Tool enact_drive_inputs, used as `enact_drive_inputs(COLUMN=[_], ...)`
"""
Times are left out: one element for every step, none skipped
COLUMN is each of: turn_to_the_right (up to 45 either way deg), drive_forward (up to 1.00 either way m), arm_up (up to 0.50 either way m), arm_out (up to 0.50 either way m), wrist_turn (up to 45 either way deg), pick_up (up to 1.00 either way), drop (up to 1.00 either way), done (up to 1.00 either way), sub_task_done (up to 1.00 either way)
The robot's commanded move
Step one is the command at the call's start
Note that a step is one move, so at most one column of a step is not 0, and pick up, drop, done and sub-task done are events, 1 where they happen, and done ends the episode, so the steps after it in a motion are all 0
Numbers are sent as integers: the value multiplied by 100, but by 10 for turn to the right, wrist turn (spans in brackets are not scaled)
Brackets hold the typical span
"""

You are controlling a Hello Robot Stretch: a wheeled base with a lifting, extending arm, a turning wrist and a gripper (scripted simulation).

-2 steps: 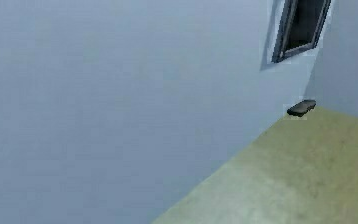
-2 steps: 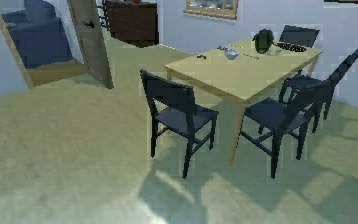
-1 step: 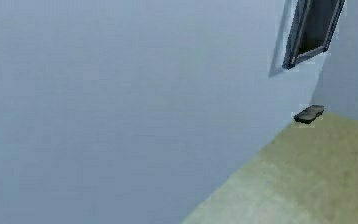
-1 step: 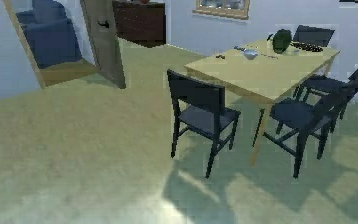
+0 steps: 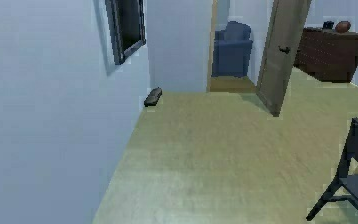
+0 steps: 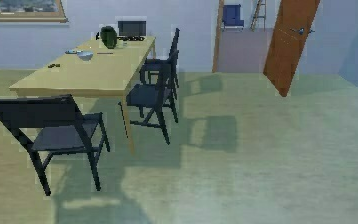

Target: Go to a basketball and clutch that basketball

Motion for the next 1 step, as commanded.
enact_drive_inputs(turn_to_the_right=[60], drive_forward=[0], arm_up=[0], arm_out=[0], wrist_turn=[0], pick_up=[0], drop=[0], done=[0], sub_task_done=[0])
